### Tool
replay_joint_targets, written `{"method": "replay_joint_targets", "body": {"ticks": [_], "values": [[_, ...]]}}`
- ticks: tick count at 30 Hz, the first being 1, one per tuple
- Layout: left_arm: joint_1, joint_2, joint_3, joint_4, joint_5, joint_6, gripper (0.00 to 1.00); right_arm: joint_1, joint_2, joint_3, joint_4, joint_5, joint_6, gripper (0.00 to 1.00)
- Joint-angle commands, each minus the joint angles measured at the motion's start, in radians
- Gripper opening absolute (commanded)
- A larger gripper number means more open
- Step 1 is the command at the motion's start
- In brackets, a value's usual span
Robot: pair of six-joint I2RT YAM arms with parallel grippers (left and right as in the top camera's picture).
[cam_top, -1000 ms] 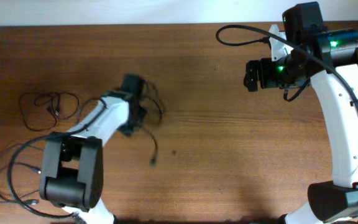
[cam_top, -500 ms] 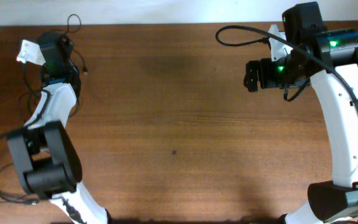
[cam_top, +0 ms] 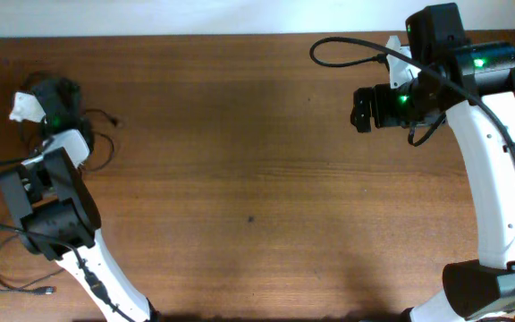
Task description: Untangle cables
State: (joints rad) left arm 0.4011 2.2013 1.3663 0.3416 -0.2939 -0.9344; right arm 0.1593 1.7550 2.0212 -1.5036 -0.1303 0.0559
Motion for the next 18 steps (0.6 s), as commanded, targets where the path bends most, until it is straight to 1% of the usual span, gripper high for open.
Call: {"method": "replay_joint_targets", "body": {"ticks": [1,2,4,5,6,7,9,10,12,14,15,16,17,18], "values": [[-0.043,-0.019,0.197,-0.369,0.168,-0.152,0.99,-0.003,0.003,-0.004,0.0,0.008,0.0,0.98],[-0.048,-0.019,0.299,-0.488,0.261,-0.15,0.99,-0.003,0.003,-0.004,0.0,0.008,0.0,0.98],[-0.053,-0.019,0.389,-0.566,0.361,-0.117,0.99,-0.003,0.003,-0.004,0.0,0.008,0.0,0.98],[-0.059,-0.019,0.46,-0.636,0.42,-0.098,0.99,-0.003,0.003,-0.004,0.0,0.008,0.0,0.98],[-0.068,-0.023,0.513,-0.695,0.449,-0.081,0.99,-0.003,0.003,-0.004,0.0,0.008,0.0,0.98],[-0.085,-0.042,0.575,-0.792,0.459,-0.08,0.99,-0.003,0.003,-0.004,0.0,0.008,0.0,0.98],[-0.106,-0.081,0.614,-0.872,0.465,-0.027,0.99,-0.003,0.003,-0.004,0.0,0.008,0.0,0.98],[-0.125,-0.125,0.623,-0.93,0.484,0.045,0.99,-0.003,0.003,-0.004,0.0,0.008,0.0,0.98],[-0.163,-0.216,0.623,-1.039,0.489,0.153,0.99,-0.003,0.003,-0.004,0.0,0.008,0.0,0.98],[-0.199,-0.296,0.623,-1.077,0.489,0.296,0.99,-0.003,0.003,-0.004,0.0,0.008,0.0,0.98],[-0.228,-0.367,0.623,-1.105,0.488,0.434,0.99,-0.003,0.003,-0.004,0.0,0.008,0.0,0.99],[-0.248,-0.423,0.623,-1.144,0.477,0.514,0.99,-0.003,0.003,-0.004,0.0,0.008,0.0,0.98],[-0.264,-0.475,0.623,-1.191,0.454,0.548,0.99,-0.003,0.003,-0.004,0.0,0.008,0.0,0.98],[-0.279,-0.537,0.623,-1.27,0.396,0.547,0.99,-0.003,0.003,-0.004,0.0,0.008,0.0,0.99]]}}
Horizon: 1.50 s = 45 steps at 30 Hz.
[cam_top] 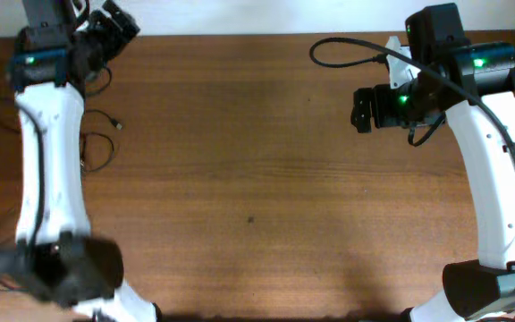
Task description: Untangle cables
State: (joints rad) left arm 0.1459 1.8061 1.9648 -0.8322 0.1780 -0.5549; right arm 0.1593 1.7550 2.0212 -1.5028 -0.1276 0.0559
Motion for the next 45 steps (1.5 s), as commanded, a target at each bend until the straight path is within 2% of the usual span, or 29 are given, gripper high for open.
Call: {"method": "replay_joint_targets", "body": {"ticks": [1,5,7,11,13,16,23,25,30,32,35,42,45], "values": [[-0.032,-0.202,0.024,-0.177,-0.113,0.167,0.99,-0.003,0.003,-0.004,-0.001,0.005,0.0,0.98],[-0.033,-0.348,-0.03,-0.322,-0.164,0.168,0.99,-0.003,0.003,-0.004,-0.001,0.005,0.0,0.98],[-0.033,-0.503,-0.19,-0.305,-0.185,0.168,0.99,-0.003,0.003,-0.004,-0.001,0.005,0.0,0.99],[-0.033,-0.912,-0.65,-0.138,-0.129,0.179,0.99,-0.003,0.003,-0.004,-0.001,0.005,0.0,0.98],[-0.033,-1.076,-0.817,-0.106,-0.122,0.179,0.99,-0.003,0.003,-0.004,-0.001,0.005,0.0,0.98],[-0.033,-1.224,-0.957,-0.135,-0.122,0.179,0.99,-0.003,0.003,-0.004,-0.001,0.006,0.0,0.98],[-0.033,-1.262,-0.983,-0.531,-0.123,0.179,0.99,-0.003,0.003,-0.004,-0.001,0.005,0.0,0.98],[-0.033,-1.262,-0.983,-0.571,-0.203,0.178,0.98,-0.003,0.003,-0.004,-0.001,0.006,0.0,0.98],[-0.043,-1.279,-0.985,-0.576,-0.208,0.167,0.99,-0.003,0.003,-0.004,-0.001,0.005,0.0,0.98],[-0.09,-1.302,-0.986,-0.57,-0.209,0.167,0.99,-0.003,0.003,-0.004,-0.001,0.005,0.0,0.98],[-0.155,-1.411,-1.009,-0.46,-0.209,0.167,0.99,-0.003,0.003,-0.004,-0.001,0.005,0.0,0.98],[-0.157,-1.648,-1.159,-0.354,-0.206,0.167,0.99,-0.003,0.003,-0.004,-0.001,0.005,0.0,0.98],[-0.157,-1.718,-1.269,-0.242,-0.193,0.167,0.99,-0.003,0.003,-0.004,-0.001,0.005,0.0,0.98]]}}
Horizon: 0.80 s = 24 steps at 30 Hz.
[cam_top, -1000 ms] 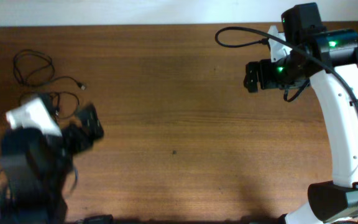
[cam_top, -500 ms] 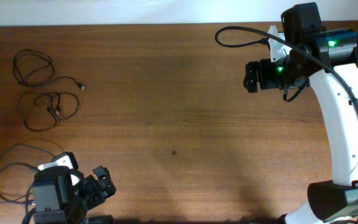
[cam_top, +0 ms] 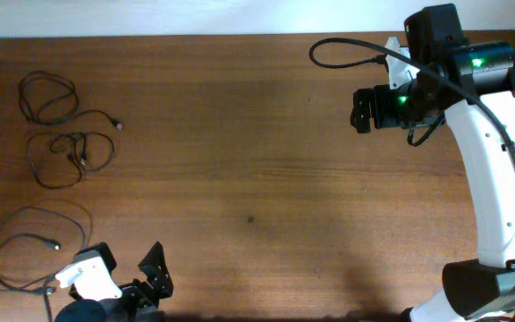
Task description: Untangle cables
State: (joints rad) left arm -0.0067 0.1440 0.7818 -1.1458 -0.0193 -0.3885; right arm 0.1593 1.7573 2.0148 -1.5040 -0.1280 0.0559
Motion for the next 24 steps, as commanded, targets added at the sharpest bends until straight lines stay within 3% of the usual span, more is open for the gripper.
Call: {"method": "replay_joint_targets", "body": {"ticks": [1,8,13,16,18,22,24], "values": [[-0.005,-0.069,-0.116,0.106,0.009,0.001,0.99,-0.003,0.0,0.003,0.0,0.006,0.0,0.98],[-0.008,-0.138,-0.318,0.404,0.013,0.006,0.99,-0.003,0.0,0.003,0.0,0.006,0.0,0.98],[-0.051,-0.138,-0.485,0.712,0.015,0.207,0.99,-0.003,0.0,0.003,0.0,0.006,0.0,0.98],[-0.059,-0.139,-0.643,0.928,0.016,0.222,0.99,-0.003,0.0,0.003,0.0,0.006,0.0,0.98],[-0.059,-0.139,-0.735,0.989,0.019,0.228,0.99,-0.003,0.0,0.003,0.0,0.006,0.0,0.98],[-0.059,-0.139,-0.753,1.034,0.114,0.511,0.99,-0.003,0.0,0.003,0.0,0.006,0.0,0.98],[-0.057,-0.139,-0.774,1.078,0.106,0.526,0.99,-0.003,0.0,0.003,0.0,0.006,0.0,0.98]]}}
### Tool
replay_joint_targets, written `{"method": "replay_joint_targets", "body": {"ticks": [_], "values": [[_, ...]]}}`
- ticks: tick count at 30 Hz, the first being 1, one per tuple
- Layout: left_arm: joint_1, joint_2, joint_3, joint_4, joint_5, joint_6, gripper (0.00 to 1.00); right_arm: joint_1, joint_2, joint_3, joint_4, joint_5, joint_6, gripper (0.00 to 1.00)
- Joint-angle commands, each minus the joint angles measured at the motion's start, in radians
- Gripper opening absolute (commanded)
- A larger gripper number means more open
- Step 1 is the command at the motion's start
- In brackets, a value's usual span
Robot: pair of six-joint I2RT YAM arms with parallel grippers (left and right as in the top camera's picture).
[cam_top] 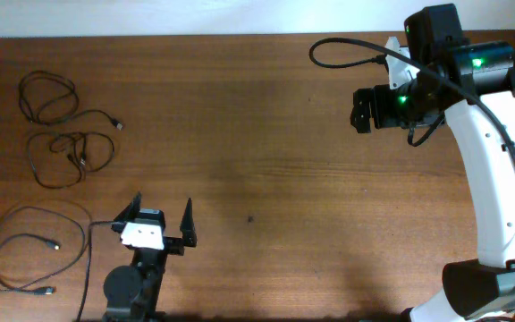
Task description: Untangle cables
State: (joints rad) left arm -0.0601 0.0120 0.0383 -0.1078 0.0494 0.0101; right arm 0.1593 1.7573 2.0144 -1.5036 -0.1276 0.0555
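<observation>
Three thin black cables lie apart on the left of the wooden table: a loop [46, 97] at the far left, a small coil [66, 158] below it, and a wide loop [36, 255] near the front edge. My left gripper [160, 216] stands open just right of the wide loop, fingers pointing away from the front edge and holding nothing. My right gripper [359, 109] hangs over the far right, pointing left. Whether it is open or shut does not show.
A thick black lead [342, 46] curls from the right arm [490, 170] over the table's far edge. The table's left edge runs close to the cables.
The left arm has come up from the front edge. Its gripper now sits farther onto the table, spread open beside the wide loop. The cables and the right arm have not moved.
The left gripper was first down over the cables at the far left. Then it reached to the far left corner. After that the arm was folded at the front edge and three separate cables showed. Now its gripper is open near the front loop.
</observation>
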Motion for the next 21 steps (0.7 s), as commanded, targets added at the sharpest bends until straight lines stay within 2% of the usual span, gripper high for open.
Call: {"method": "replay_joint_targets", "body": {"ticks": [1,5,7,21], "values": [[-0.003,-0.007,-0.03,0.055,0.036,0.127,0.99,-0.003,0.0,0.003,0.0,0.005,0.0,0.98],[-0.003,-0.007,-0.03,0.032,0.035,0.125,0.99,-0.003,0.0,0.003,0.0,0.006,0.0,0.98],[-0.003,-0.007,-0.03,0.033,0.037,0.07,0.99,-0.003,0.0,0.003,0.0,0.005,0.0,0.98],[-0.003,-0.007,-0.03,0.035,0.036,0.07,0.99,-0.003,0.0,0.003,0.004,0.03,0.0,0.98]]}}
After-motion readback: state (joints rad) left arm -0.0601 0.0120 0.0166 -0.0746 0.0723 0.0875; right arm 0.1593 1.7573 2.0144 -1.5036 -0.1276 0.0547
